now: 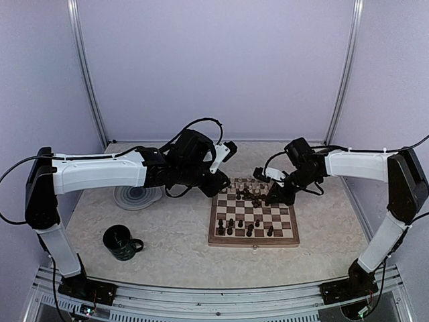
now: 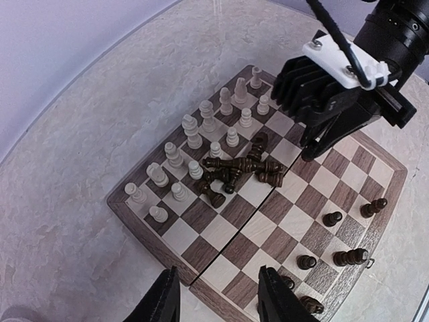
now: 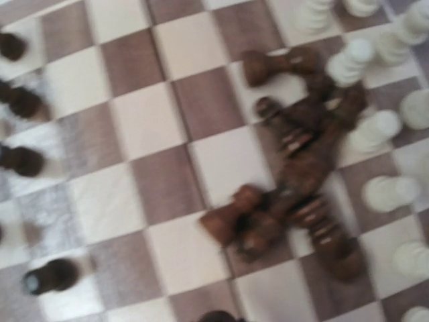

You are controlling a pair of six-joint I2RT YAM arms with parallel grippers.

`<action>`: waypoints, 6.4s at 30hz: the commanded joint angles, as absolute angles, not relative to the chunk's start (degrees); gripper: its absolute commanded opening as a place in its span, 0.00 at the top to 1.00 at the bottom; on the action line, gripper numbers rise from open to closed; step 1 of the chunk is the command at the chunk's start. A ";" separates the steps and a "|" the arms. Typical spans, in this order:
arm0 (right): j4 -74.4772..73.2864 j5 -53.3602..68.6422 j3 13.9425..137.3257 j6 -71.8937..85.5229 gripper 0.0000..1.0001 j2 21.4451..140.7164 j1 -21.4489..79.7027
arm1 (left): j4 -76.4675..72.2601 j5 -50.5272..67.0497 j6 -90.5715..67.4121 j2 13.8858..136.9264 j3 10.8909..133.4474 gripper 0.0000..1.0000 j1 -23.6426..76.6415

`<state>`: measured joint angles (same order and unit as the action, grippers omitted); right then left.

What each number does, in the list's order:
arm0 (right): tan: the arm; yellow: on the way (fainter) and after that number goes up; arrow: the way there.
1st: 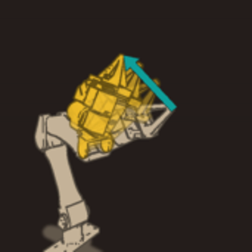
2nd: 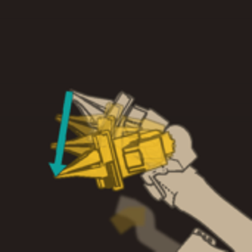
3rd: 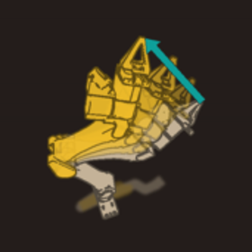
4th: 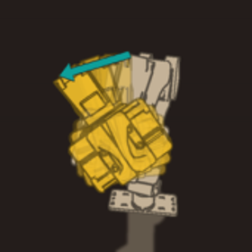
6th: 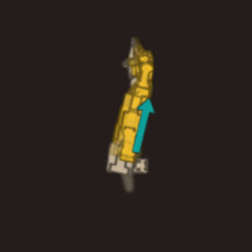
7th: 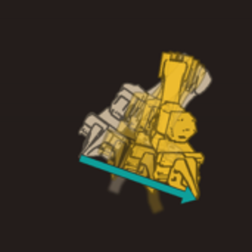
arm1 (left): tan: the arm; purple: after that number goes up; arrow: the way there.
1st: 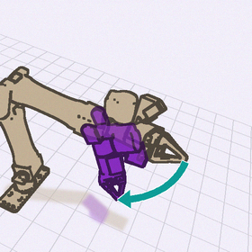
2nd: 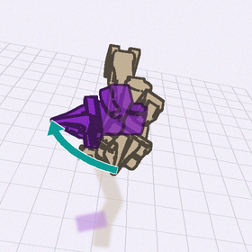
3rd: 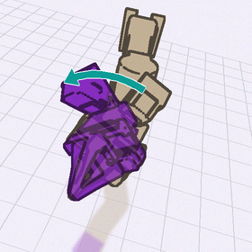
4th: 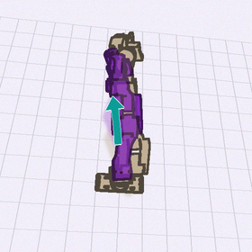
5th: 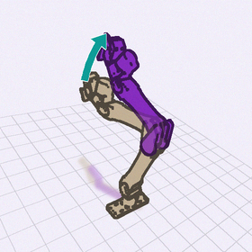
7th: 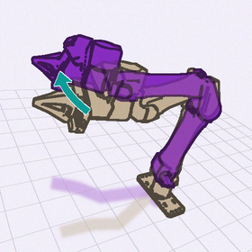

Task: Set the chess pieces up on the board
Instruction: Place the pawn at c7, then pick up the knight from the chessboard, then pass from the right arm to the left

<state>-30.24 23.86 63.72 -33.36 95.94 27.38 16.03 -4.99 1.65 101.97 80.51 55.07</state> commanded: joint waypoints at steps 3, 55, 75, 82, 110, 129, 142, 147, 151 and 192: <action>-31.40 30.31 59.45 -35.89 0.97 93.03 28.03 | 17.01 -5.55 2.37 102.73 81.73 0.60 55.17; -35.60 36.54 58.52 -39.24 0.77 94.62 29.09 | 18.72 -6.91 3.51 103.26 82.41 0.60 55.95; -30.96 30.28 69.79 -31.22 0.79 101.79 24.86 | 19.08 -7.72 3.68 103.00 82.50 0.59 55.99; -29.42 26.44 71.70 -31.17 0.74 103.75 24.91 | 19.28 -7.82 3.86 103.01 82.55 0.59 55.96; -33.05 29.13 76.06 -35.09 0.68 111.68 24.96 | 19.69 -7.65 4.37 103.31 82.56 0.59 55.82; -31.80 28.05 71.90 -35.32 0.78 110.17 25.22 | 20.03 -7.11 4.35 103.73 82.77 0.59 55.88; -36.08 34.95 67.26 -38.43 0.91 100.30 25.32 | 19.44 -4.18 3.40 104.93 82.96 0.59 55.94; -35.48 35.43 66.68 -38.61 0.92 98.62 25.38 | 19.03 -1.90 2.33 106.17 83.44 0.59 56.27; -35.44 36.69 67.04 -38.65 0.92 98.46 25.40 | 17.26 -0.59 0.71 106.85 83.24 0.59 56.51; -40.29 44.20 70.65 -40.31 0.90 91.36 29.17 | -23.86 38.80 -38.80 114.87 74.53 0.65 50.78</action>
